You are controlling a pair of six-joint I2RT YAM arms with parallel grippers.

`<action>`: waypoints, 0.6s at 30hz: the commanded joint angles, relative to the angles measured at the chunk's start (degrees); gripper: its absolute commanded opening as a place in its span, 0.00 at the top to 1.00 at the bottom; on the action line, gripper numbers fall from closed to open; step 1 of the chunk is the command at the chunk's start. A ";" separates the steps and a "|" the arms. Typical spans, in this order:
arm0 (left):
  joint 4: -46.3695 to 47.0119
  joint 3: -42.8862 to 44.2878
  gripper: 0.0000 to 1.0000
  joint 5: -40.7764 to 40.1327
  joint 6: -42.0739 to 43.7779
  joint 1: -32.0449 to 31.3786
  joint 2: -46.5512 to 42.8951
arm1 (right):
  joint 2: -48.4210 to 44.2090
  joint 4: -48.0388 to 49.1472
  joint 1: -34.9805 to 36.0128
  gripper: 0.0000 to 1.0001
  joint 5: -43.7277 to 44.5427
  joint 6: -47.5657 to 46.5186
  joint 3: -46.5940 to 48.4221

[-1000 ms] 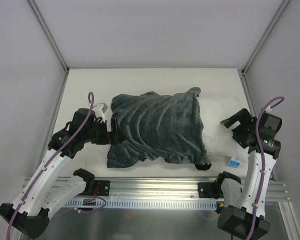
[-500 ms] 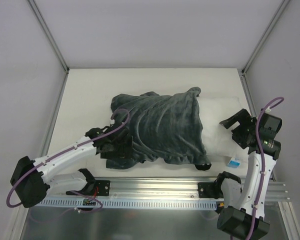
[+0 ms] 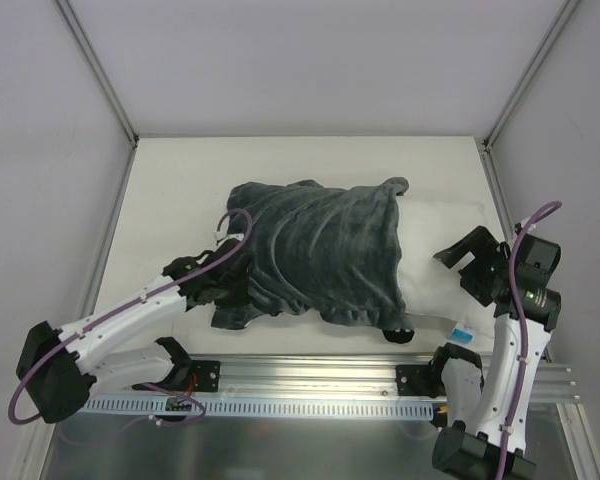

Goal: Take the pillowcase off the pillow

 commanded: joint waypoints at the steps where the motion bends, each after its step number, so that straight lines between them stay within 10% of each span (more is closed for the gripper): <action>1: -0.46 4.23 1.00 2.37 0.82 3.19 -9.96 | -5.14 -5.15 1.67 0.04 -0.76 -1.16 0.90; 18: -6.88 29.01 1.00 1.23 3.63 14.53 -8.49 | -12.53 -5.00 12.22 0.04 8.56 -3.48 -1.47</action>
